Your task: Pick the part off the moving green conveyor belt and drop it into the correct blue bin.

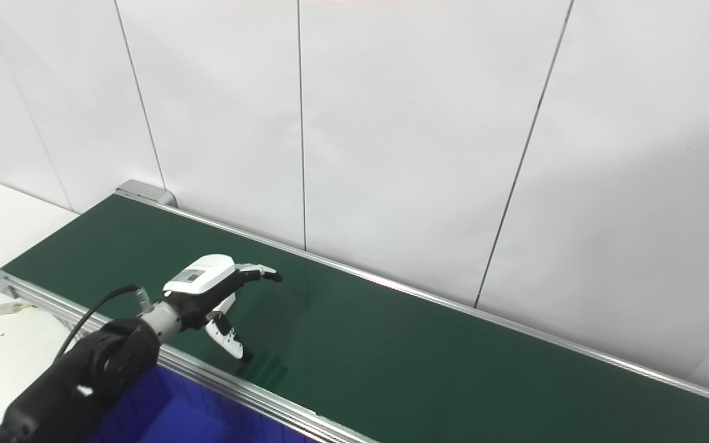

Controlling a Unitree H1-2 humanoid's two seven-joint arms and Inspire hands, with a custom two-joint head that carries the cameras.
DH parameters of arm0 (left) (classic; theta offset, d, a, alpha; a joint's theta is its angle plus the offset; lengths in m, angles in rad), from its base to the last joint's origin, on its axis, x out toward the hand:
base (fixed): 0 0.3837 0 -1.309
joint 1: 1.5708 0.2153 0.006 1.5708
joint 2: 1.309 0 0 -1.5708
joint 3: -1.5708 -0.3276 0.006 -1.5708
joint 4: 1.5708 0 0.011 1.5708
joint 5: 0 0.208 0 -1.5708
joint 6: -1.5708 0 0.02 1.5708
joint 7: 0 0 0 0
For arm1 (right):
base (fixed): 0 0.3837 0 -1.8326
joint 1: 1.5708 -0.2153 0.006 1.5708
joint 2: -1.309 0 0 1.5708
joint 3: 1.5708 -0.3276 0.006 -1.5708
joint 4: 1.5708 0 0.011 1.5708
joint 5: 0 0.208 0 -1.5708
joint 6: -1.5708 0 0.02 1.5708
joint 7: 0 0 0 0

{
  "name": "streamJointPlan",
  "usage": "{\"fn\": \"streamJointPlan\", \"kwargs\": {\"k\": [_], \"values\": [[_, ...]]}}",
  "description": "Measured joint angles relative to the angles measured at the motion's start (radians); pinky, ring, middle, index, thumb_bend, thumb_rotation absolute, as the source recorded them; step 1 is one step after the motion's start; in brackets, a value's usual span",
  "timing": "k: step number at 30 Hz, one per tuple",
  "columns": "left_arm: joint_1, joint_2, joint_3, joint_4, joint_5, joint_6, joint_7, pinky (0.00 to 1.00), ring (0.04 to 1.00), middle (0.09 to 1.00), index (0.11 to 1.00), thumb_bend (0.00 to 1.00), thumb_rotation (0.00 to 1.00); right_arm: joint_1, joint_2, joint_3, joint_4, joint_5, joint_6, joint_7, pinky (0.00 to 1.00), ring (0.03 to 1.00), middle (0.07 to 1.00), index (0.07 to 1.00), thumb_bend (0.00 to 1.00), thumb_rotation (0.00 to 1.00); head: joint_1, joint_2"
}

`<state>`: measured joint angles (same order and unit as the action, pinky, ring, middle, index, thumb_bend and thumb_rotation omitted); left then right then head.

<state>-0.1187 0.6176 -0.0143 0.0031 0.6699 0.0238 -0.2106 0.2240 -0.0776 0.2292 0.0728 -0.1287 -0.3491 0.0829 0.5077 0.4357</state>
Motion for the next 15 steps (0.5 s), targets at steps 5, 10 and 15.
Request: {"fn": "streamJointPlan", "kwargs": {"k": [5,10,15], "values": [[-0.053,0.026,-0.050,0.098,0.052,-0.013,0.016,0.74,0.827,0.861,0.818,0.87,0.00,0.001,-0.001,-0.002,0.001,0.008,0.000,0.001,0.79,0.827,0.861,0.949,0.51,0.27,0.000,0.002],[-0.088,0.034,-0.089,0.153,0.098,-0.023,0.036,0.71,0.836,0.874,0.819,0.88,0.00,0.001,-0.001,-0.001,0.001,0.016,0.000,0.007,0.79,0.827,0.862,0.949,0.51,0.27,0.000,0.003],[-0.114,0.042,-0.117,0.175,0.125,-0.028,0.036,0.72,0.846,0.881,0.826,0.87,0.00,0.001,-0.001,-0.002,0.000,0.016,0.000,0.010,0.78,0.825,0.860,0.948,0.51,0.27,-0.002,0.006]]}}
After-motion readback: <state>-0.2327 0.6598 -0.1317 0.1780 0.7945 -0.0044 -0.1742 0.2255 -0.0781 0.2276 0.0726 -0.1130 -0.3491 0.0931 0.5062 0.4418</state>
